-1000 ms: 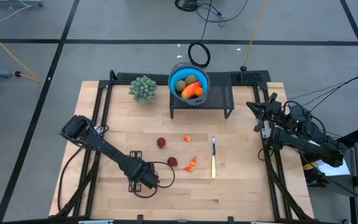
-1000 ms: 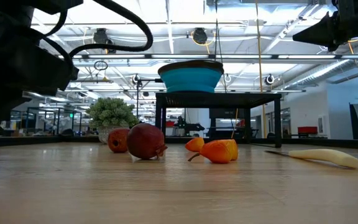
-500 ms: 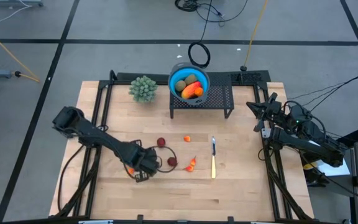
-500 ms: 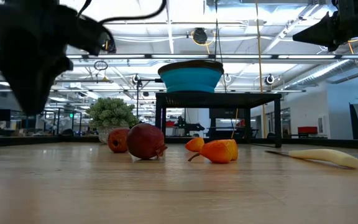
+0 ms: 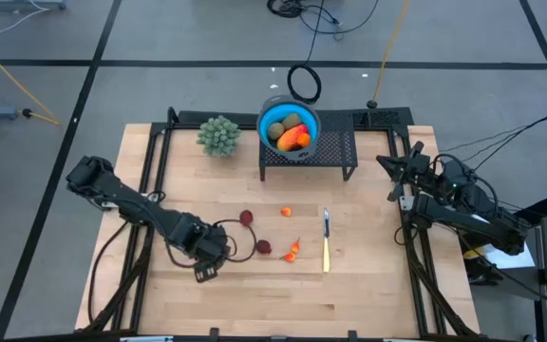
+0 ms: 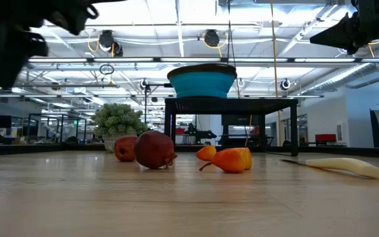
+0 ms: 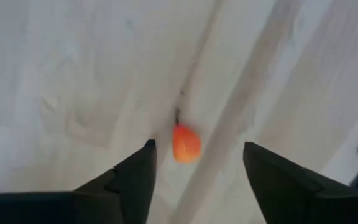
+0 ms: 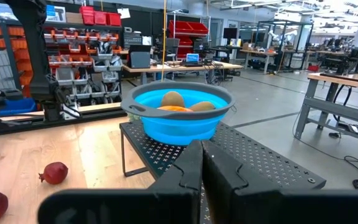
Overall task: Pick & Place Fruit
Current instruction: Put the orange peach into the blue strainer bowl on the shelf
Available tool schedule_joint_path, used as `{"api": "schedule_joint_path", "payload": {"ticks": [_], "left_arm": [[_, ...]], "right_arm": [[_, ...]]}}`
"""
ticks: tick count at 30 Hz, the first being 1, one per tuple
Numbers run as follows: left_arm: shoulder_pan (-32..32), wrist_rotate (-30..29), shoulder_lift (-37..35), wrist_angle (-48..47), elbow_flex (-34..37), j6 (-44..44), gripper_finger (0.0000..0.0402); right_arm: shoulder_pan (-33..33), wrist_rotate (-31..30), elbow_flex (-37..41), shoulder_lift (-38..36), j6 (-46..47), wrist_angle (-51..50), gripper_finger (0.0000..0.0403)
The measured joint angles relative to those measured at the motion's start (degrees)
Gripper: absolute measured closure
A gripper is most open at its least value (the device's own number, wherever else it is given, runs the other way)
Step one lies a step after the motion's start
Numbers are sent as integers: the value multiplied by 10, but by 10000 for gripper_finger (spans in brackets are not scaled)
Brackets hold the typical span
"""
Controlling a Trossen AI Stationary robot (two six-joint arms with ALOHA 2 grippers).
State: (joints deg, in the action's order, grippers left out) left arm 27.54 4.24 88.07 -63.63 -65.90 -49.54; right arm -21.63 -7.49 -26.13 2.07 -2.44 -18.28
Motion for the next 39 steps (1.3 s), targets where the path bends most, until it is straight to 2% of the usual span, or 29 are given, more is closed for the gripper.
{"api": "schedule_joint_path", "payload": {"ticks": [5,11,18,22,39], "left_arm": [[43,-5,0,3,1,-48,133],[80,-27,0,9,18,-117,136],[102,-38,0,70,65,-171,131],[105,-54,0,91,90,-174,130],[105,-55,0,215,188,-167,143]], "right_arm": [[0,0,0,0,-2,0,403],[0,0,0,0,-2,0,403],[0,0,0,0,-2,0,403],[0,0,0,0,-2,0,403],[0,0,0,0,2,0,403]]}}
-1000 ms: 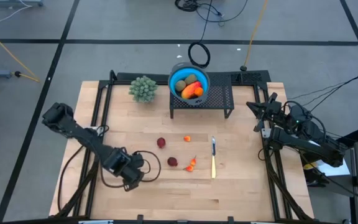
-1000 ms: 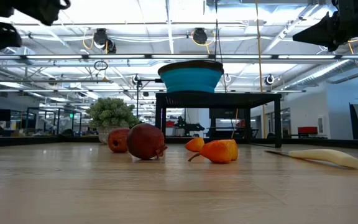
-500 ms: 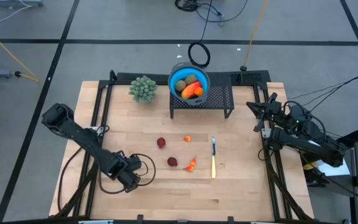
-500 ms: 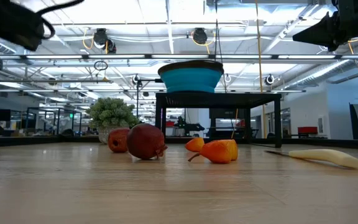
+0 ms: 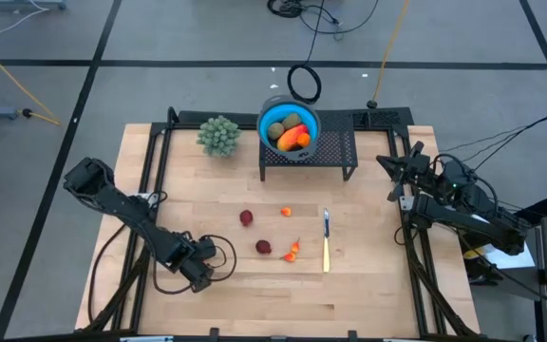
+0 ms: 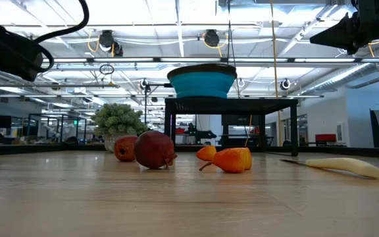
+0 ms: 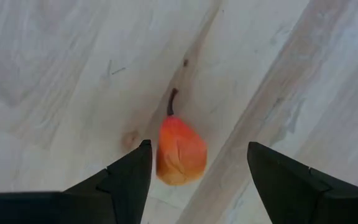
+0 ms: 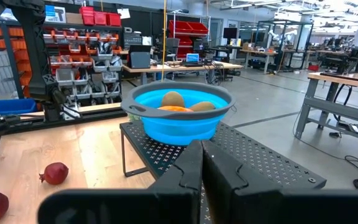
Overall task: Pick & Place Fruit
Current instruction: Put the orange peach into the blue strainer bowl on the shelf
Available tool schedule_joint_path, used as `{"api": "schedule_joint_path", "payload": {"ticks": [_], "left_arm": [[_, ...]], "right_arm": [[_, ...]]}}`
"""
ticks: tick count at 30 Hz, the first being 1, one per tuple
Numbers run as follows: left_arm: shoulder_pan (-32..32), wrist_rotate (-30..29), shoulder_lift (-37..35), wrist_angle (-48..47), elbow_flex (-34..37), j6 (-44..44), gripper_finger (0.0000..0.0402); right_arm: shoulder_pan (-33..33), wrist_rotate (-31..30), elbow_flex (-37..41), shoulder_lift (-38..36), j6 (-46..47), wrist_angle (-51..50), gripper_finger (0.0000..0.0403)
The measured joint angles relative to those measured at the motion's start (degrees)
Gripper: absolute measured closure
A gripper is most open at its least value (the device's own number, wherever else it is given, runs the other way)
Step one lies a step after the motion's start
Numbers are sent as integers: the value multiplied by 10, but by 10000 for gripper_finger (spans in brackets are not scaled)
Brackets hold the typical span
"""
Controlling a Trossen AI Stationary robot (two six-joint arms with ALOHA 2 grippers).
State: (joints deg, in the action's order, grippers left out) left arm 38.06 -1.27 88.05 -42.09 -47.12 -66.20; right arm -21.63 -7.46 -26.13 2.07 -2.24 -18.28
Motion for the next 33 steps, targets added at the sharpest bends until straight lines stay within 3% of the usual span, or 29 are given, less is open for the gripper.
{"api": "schedule_joint_path", "payload": {"ticks": [16,33], "left_arm": [[-2,-18,0,4,17,6,147],[-1,-24,0,4,17,25,207]], "right_arm": [[0,0,0,0,0,0,403],[0,0,0,0,-2,0,403]]}}
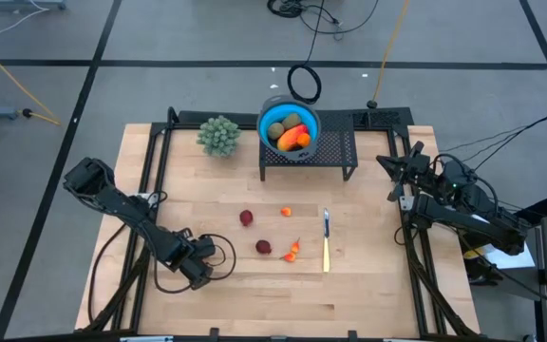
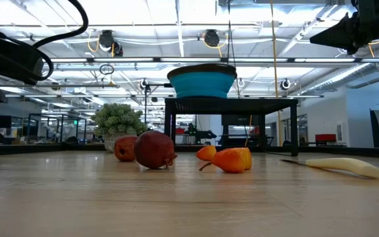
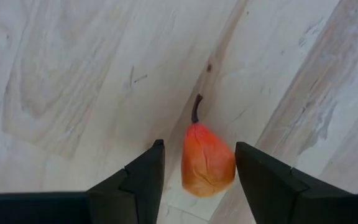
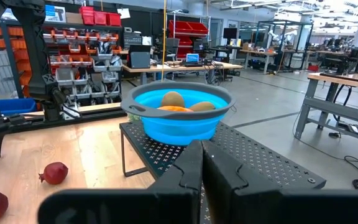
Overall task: Pick & Place Fruit
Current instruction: Put the orange peach into the blue strainer bowl on the shelf
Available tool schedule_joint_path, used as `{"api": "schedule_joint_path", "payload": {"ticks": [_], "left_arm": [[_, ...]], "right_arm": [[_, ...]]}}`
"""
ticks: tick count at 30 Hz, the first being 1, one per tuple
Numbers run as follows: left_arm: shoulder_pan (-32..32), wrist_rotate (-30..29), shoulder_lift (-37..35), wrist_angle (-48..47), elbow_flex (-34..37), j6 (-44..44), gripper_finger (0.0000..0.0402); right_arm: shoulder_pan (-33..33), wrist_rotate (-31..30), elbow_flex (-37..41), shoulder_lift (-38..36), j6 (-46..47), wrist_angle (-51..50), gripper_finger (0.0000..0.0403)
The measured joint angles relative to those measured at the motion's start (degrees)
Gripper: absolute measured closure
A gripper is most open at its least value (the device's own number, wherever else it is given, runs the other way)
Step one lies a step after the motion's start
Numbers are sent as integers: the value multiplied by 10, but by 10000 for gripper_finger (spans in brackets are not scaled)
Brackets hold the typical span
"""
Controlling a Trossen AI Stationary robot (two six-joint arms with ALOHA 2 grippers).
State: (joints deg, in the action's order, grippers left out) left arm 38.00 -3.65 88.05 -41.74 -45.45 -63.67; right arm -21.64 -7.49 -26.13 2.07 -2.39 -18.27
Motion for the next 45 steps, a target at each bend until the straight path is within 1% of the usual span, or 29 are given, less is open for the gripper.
{"api": "schedule_joint_path", "payload": {"ticks": [9,14,16,21,36,41,45], "left_arm": [[0,11,1,-5,1,-1,183],[0,35,1,26,25,-29,185],[-2,32,1,29,26,-45,190],[-2,27,1,33,26,-46,208],[-2,15,1,63,27,-56,289],[-2,16,-1,79,28,-71,297],[-7,19,-22,107,29,-81,295]], "right_arm": [[0,0,0,0,0,0,403],[0,0,0,0,0,0,403],[0,0,0,0,1,0,403],[0,0,0,0,0,0,403],[0,0,0,0,2,0,403],[0,0,0,0,2,0,403],[0,0,0,0,2,0,403]]}}
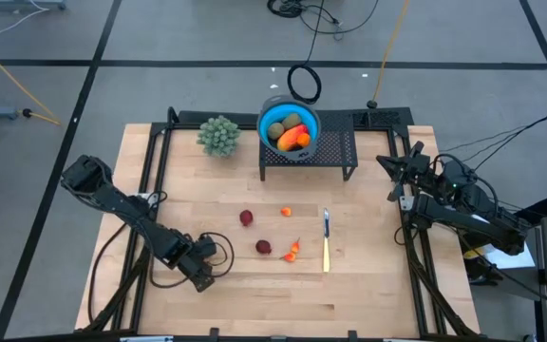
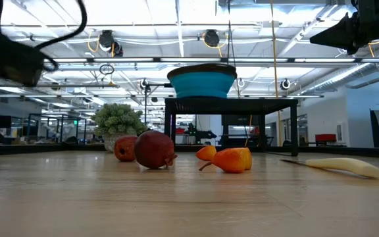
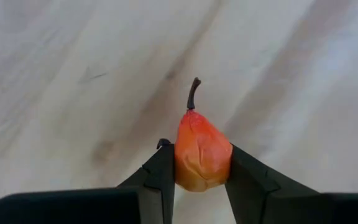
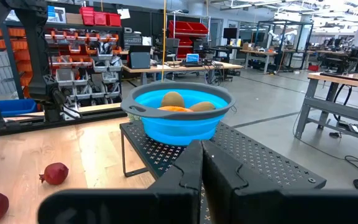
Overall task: Pick & Place Fruit
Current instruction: Put the orange peach into the blue strainer bowl on the shelf
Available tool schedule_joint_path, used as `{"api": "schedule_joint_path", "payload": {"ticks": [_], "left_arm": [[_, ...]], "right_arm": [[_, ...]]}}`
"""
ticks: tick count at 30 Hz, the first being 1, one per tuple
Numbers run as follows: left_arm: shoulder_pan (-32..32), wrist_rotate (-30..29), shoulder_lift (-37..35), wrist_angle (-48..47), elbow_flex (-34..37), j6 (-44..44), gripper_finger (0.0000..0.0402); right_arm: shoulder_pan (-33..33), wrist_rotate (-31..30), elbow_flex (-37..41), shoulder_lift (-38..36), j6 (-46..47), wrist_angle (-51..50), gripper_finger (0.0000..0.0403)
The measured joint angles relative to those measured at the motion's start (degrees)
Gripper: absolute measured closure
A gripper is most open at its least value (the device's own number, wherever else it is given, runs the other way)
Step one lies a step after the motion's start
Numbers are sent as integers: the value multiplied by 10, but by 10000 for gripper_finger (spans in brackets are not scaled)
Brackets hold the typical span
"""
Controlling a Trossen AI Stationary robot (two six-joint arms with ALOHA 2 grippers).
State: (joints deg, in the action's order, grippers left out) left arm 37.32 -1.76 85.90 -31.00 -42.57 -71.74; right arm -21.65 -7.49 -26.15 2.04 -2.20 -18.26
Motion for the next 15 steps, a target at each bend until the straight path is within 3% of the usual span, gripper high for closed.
{"api": "schedule_joint_path", "payload": {"ticks": [5,15], "left_arm": [[-11,-43,-51,66,0,11,294],[-17,-227,-125,282,-1,154,293]], "right_arm": [[0,0,0,0,0,0,403],[0,0,0,0,0,0,403]]}}
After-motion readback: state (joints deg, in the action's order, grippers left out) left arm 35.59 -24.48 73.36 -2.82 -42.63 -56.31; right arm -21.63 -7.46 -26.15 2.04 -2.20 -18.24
